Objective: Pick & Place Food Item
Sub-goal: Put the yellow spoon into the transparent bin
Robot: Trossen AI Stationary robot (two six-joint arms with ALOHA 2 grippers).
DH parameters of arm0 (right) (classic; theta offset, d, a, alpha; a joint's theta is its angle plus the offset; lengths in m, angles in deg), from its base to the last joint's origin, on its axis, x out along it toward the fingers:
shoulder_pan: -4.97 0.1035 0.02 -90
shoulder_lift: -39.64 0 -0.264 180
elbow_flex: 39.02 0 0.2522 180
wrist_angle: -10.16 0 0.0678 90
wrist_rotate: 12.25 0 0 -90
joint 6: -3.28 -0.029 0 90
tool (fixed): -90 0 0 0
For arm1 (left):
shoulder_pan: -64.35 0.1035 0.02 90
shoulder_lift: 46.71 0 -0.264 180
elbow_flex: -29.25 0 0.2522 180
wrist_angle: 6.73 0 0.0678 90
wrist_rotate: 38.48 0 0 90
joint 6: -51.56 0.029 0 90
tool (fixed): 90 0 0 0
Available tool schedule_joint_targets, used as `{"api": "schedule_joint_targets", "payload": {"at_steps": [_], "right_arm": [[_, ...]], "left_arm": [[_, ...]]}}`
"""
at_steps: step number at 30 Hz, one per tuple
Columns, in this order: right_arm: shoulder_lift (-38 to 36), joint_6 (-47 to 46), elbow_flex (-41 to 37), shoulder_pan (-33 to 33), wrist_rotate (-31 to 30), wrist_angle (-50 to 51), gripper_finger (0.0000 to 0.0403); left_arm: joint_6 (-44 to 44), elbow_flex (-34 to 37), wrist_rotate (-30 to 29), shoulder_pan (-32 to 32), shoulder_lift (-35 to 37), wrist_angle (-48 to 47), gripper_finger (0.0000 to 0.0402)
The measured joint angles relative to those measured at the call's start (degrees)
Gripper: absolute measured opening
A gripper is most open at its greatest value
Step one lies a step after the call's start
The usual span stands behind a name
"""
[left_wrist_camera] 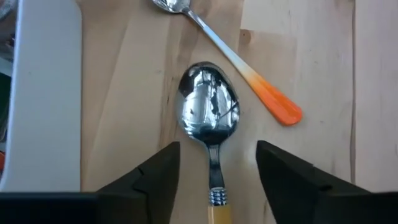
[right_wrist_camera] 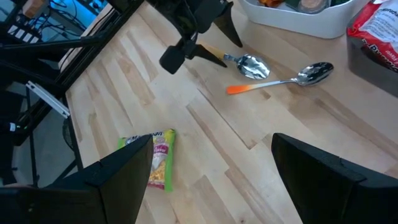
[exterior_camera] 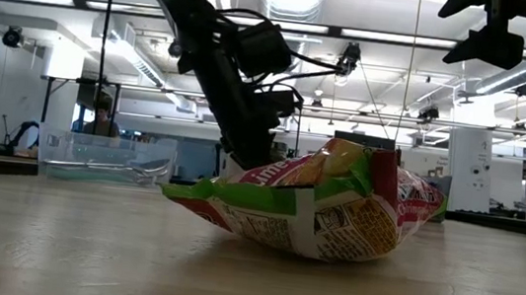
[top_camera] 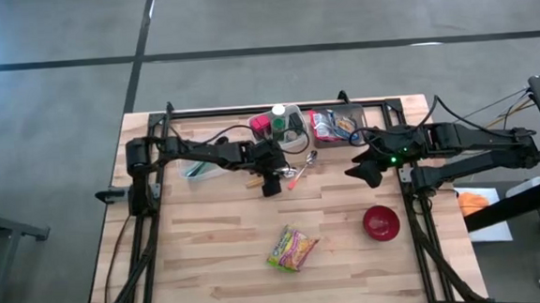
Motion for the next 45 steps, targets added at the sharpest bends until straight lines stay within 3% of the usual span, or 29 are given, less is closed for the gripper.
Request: {"api": "schedule_joint_targets", "payload": {"at_steps": [6, 19, 35, 45], "right_arm": [[0.0, 0.2, 0.0, 0.0, 0.0, 0.0, 0.0322], [0.0, 0.9, 0.0, 0.0, 0.0, 0.3, 0.0322], [0.0, 0.4, 0.0, 0.0, 0.0, 0.2, 0.0322], [0.0, -0.3, 0.0, 0.8, 0.0, 0.1, 0.0322]], "left_arm": [[1.5, -1.3, 1.2, 0.0, -0.1, -2.5, 0.0255], [4.7, -1.0, 1.2, 0.0, -0.1, -3.2, 0.0258], [5.8, -0.1, 4.3, 0.0, -0.5, -2.6, 0.0177], [-2.6, -0.2, -0.1, -0.3, -0.6, -3.2, 0.0177]]}}
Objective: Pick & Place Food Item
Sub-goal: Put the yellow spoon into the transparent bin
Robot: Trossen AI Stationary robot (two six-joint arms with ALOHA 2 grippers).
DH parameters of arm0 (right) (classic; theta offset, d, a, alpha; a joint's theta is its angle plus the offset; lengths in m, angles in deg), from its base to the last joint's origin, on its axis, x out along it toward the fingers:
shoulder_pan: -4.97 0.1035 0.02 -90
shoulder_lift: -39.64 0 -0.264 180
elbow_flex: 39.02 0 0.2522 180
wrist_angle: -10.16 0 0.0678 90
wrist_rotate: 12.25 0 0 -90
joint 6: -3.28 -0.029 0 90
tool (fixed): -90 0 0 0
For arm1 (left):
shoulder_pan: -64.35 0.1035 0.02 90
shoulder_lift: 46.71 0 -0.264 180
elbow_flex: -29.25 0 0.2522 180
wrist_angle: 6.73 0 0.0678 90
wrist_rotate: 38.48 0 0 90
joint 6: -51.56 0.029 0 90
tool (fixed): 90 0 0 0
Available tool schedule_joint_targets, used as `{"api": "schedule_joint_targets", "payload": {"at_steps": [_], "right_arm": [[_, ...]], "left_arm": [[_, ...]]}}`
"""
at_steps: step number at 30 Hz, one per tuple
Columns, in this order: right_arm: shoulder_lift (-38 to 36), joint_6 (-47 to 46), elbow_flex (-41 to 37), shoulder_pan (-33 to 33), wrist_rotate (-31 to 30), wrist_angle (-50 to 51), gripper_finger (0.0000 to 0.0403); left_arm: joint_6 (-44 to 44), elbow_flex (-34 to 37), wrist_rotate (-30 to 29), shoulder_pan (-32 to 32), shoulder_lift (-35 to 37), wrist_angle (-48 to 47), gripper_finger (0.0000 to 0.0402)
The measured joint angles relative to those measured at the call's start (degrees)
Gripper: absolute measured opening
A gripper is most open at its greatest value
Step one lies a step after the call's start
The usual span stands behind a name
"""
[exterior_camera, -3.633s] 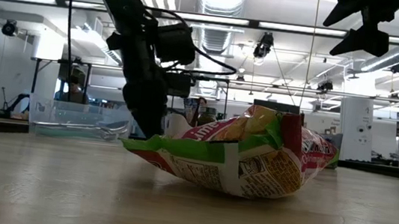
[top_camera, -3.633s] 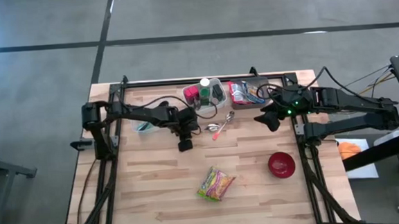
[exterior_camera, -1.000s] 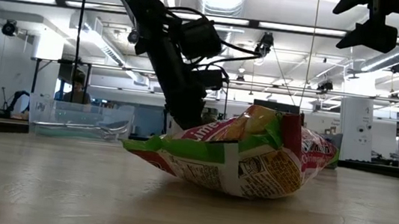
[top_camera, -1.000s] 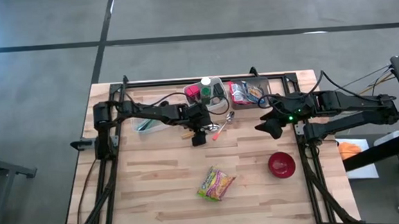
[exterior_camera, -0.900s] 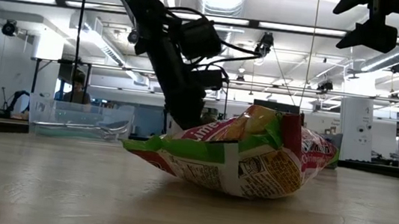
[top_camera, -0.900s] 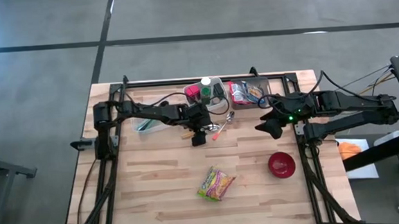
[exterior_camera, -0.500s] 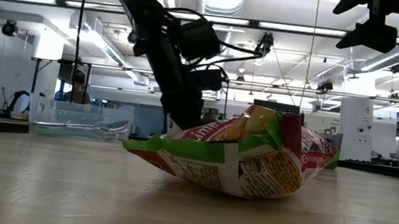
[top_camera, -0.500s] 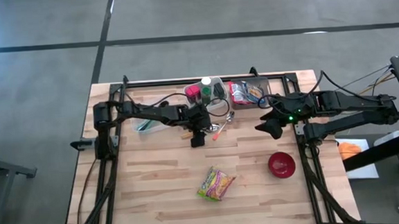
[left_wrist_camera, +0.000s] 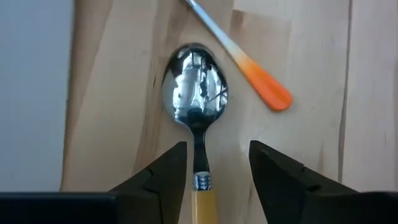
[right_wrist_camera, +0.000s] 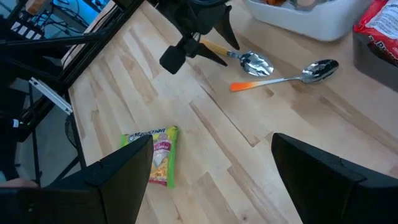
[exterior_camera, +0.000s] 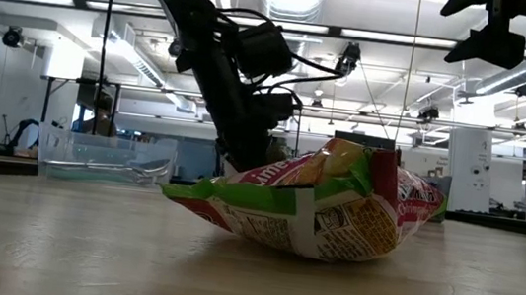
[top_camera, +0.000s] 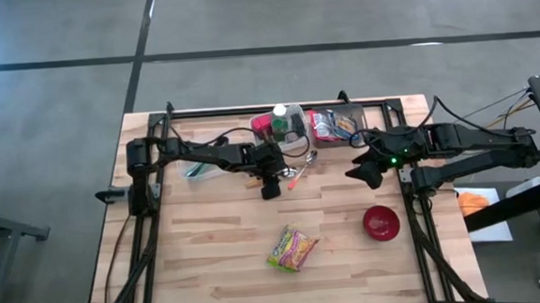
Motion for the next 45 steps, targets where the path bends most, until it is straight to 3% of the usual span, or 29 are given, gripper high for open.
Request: {"api": "schedule_joint_targets", "payload": {"at_steps": [13, 23, 33, 38, 45], "right_arm": [[0.0, -3.0, 0.0, 3.8, -0.1, -0.2, 0.0322], [0.0, -3.1, 0.0, 4.5, -0.7, -0.2, 0.0322], [0.0, -2.9, 0.0, 4.6, -1.2, -0.2, 0.0322], [0.0, -3.1, 0.0, 5.1, -1.5, -0.2, 0.0322], [0.0, -3.1, 0.0, 5.2, -1.6, -0.2, 0.0322]], "left_arm": [[1.0, -0.8, -3.3, -0.5, 2.2, -1.6, 0.025], [-1.2, -3.9, -3.8, -0.6, 3.0, -5.3, 0.0252], [2.7, -3.2, 0.9, -2.4, 5.2, -13.0, 0.0252], [-2.6, 0.0, -1.5, -2.4, 5.3, -10.5, 0.0252], [-2.7, 3.1, -3.0, -2.4, 4.6, -5.3, 0.0252]]}}
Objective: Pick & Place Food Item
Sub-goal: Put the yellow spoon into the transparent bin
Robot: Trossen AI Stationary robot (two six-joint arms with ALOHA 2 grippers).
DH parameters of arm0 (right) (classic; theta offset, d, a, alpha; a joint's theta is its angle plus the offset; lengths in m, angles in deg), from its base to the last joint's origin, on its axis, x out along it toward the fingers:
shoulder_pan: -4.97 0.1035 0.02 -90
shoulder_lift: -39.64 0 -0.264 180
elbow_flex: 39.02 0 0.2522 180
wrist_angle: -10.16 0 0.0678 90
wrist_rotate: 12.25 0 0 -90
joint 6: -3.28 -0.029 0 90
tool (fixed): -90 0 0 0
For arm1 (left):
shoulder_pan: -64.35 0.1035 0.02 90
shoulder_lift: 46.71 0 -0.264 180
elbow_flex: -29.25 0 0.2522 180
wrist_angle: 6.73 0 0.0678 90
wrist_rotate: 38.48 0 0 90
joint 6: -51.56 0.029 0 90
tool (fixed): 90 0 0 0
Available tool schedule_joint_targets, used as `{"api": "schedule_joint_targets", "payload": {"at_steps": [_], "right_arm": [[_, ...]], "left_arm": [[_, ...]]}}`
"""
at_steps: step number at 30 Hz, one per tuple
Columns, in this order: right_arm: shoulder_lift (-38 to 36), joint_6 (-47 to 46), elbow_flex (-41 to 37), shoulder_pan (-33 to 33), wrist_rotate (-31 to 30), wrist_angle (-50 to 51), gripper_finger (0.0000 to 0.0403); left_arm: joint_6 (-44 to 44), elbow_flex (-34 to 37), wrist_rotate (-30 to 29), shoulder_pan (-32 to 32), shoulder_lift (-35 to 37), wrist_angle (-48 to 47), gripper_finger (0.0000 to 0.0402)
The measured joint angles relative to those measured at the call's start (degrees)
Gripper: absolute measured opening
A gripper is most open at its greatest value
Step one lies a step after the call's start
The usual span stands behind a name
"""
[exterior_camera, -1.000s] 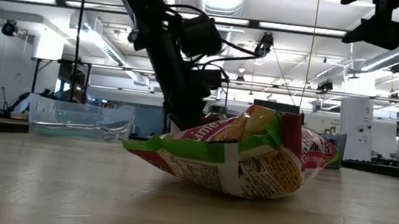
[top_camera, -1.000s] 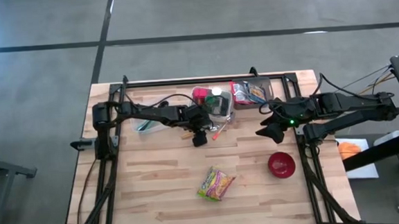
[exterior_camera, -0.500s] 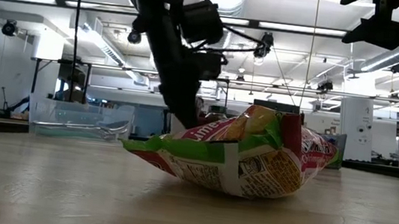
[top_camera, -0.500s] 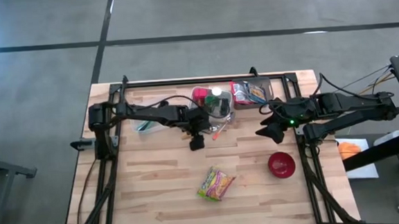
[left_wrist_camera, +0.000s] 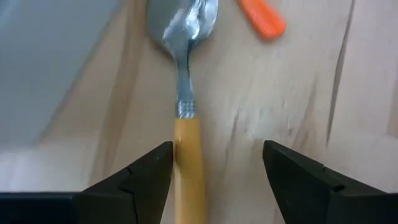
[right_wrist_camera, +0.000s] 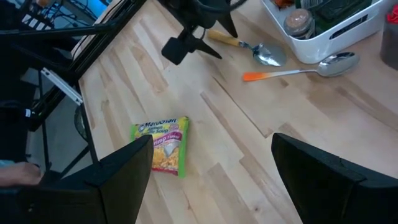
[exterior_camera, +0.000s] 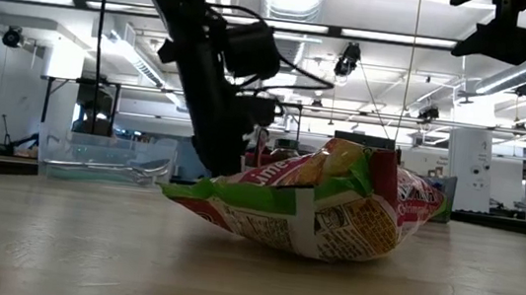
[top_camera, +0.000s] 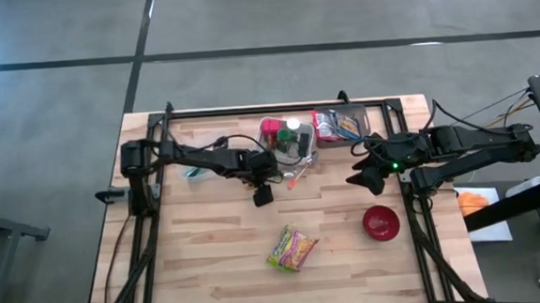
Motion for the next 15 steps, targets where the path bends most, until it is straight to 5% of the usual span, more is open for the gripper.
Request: {"api": "schedule_joint_targets", "payload": {"at_steps": [10, 15], "right_arm": [[0.0, -0.4, 0.0, 0.4, 0.0, 0.0, 0.0322], [0.0, -0.7, 0.0, 0.7, 0.0, 0.0, 0.0322]], "left_arm": [[-0.6, 4.1, 10.1, 3.1, -0.2, 2.6, 0.0252], [-0.8, 4.3, 10.4, 2.1, -0.2, 2.2, 0.0227]]}}
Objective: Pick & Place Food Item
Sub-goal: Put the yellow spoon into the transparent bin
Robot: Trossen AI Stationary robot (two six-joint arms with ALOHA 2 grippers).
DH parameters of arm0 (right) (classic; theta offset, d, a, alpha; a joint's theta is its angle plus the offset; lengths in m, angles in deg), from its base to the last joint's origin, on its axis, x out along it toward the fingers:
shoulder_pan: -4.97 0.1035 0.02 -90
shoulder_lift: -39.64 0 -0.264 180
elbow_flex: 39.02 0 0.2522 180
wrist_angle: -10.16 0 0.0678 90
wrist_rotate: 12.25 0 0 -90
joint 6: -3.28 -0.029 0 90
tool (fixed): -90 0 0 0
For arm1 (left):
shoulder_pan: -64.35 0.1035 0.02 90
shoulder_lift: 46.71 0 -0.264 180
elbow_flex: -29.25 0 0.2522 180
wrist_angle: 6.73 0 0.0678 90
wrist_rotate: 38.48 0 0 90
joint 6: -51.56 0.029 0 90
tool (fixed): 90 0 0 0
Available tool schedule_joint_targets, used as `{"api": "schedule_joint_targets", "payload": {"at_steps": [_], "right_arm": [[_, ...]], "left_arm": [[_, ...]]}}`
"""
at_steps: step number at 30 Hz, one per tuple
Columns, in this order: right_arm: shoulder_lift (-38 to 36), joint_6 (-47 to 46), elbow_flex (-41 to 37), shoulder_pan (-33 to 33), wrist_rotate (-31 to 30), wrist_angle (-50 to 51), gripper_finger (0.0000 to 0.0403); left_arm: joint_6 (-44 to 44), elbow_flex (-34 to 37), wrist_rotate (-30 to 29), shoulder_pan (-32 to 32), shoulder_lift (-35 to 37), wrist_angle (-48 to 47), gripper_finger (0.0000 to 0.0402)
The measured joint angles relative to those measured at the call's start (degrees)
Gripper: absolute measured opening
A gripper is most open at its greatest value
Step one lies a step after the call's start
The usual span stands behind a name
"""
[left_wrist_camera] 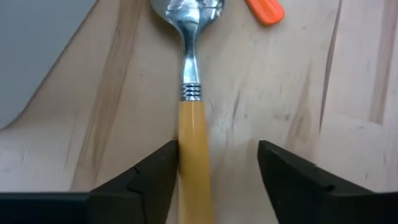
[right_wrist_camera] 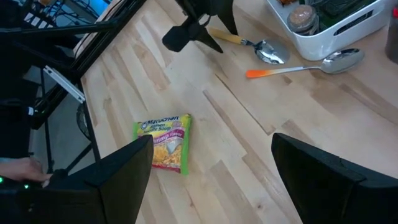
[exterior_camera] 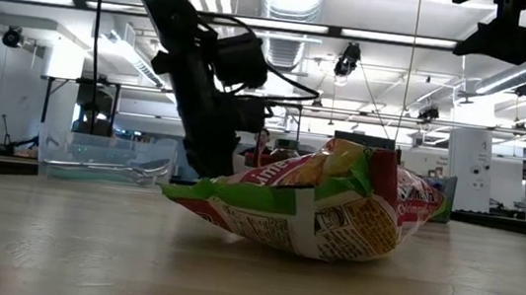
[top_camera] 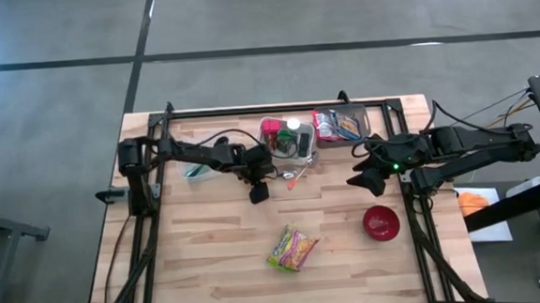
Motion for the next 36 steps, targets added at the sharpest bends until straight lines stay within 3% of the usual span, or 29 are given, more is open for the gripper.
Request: {"api": "schedule_joint_targets", "payload": {"at_steps": [8, 13, 19, 26, 36], "right_arm": [[0.0, -0.4, 0.0, 0.3, 0.0, 0.0, 0.0322], [0.0, -0.4, 0.0, 0.3, 0.0, 0.0, 0.0322], [0.0, -0.4, 0.0, 0.3, 0.0, 0.0, 0.0322], [0.0, -0.6, 0.0, 0.3, 0.0, 0.0, 0.0322], [0.0, -1.0, 0.0, 0.3, 0.0, 0.0, 0.0322]], "left_arm": [[-1.8, 0.2, 0.0, -6.0, 0.0, -0.5, 0.0155], [-6.5, 0.2, -0.1, -9.5, 0.0, -0.5, 0.0141], [-15.6, 0.6, -5.7, -11.3, 0.0, 0.1, 0.0132], [-17.7, 0.8, -5.2, -11.3, 0.2, 0.2, 0.0017], [-14.8, 0.8, -3.1, -11.3, 0.2, 0.6, 0.0004]]}}
